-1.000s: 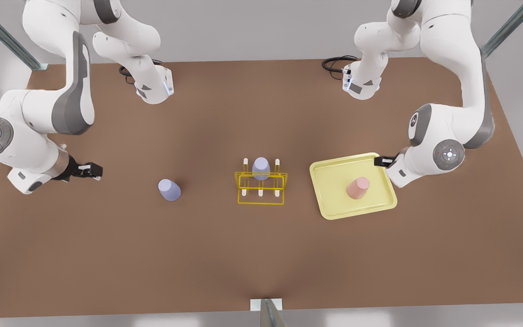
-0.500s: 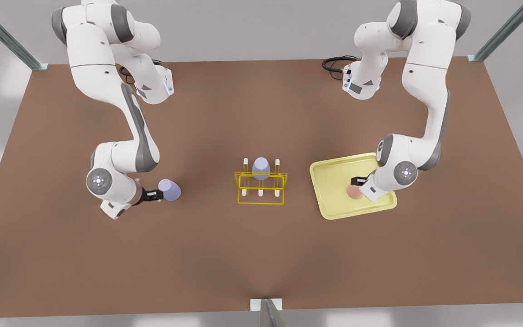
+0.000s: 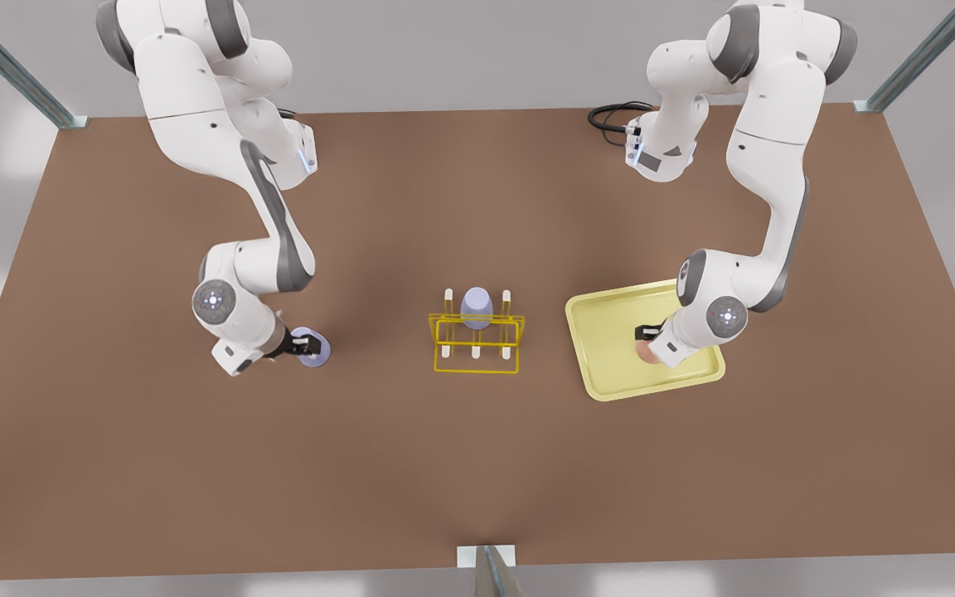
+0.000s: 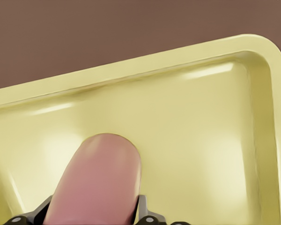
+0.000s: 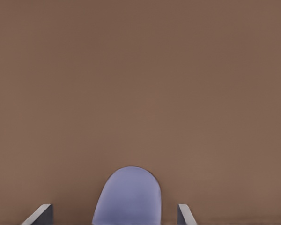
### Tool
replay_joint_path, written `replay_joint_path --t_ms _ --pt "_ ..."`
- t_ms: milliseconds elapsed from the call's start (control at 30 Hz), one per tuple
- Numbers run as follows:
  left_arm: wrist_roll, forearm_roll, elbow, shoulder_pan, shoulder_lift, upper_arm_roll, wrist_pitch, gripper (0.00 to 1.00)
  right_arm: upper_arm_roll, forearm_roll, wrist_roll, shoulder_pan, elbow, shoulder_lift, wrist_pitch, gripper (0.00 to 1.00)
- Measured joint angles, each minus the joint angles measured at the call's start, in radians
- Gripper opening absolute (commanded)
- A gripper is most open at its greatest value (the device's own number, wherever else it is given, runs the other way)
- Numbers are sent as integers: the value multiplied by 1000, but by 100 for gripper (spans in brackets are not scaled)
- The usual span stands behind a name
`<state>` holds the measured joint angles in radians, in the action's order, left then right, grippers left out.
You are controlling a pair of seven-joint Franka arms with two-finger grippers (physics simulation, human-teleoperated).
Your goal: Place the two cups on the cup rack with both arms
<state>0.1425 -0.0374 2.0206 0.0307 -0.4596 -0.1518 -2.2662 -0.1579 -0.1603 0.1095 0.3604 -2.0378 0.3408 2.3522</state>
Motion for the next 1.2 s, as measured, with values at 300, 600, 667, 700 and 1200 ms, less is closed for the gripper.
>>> replay_joint_path --t_ms 300,600,667,700,1200 --pt "14 -2 -2 0 -17 0 -19 82 0 0 43 12 -112 -20 67 99" --pt "33 -3 -68 -4 1 -13 32 81 0 1 69 27 -179 -5 176 99" --pt "47 -3 -148 -4 2 -28 105 81 0 1 73 30 -179 3 186 99" --pt "57 -2 -177 -5 1 -47 138 81 0 1 75 33 -179 7 191 99" --pt "355 116 -914 99 -299 -258 369 81 7 0 93 41 -178 53 232 94"
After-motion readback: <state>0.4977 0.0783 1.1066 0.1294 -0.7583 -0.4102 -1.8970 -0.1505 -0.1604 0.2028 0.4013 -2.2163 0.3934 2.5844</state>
